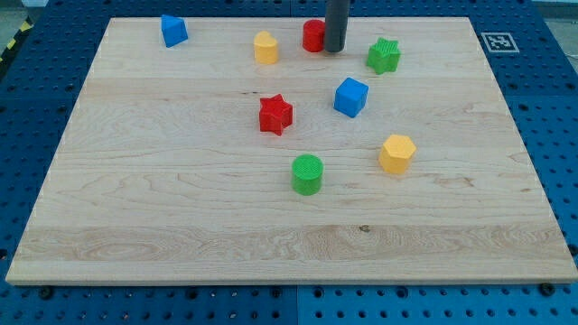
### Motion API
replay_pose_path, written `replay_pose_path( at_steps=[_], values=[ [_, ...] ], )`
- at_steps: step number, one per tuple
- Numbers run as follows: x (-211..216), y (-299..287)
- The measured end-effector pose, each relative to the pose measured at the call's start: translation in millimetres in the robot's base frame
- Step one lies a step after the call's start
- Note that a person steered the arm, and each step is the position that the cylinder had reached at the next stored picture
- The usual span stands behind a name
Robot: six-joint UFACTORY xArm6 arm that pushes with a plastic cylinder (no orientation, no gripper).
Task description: Move the red circle to the top center
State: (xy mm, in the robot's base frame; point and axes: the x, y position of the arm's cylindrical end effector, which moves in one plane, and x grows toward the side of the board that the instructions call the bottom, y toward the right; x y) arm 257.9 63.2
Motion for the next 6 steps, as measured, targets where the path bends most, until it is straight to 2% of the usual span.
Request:
replay_pose_path(
  at_steps=[6],
  values=[
    [-13,-25]
  ],
)
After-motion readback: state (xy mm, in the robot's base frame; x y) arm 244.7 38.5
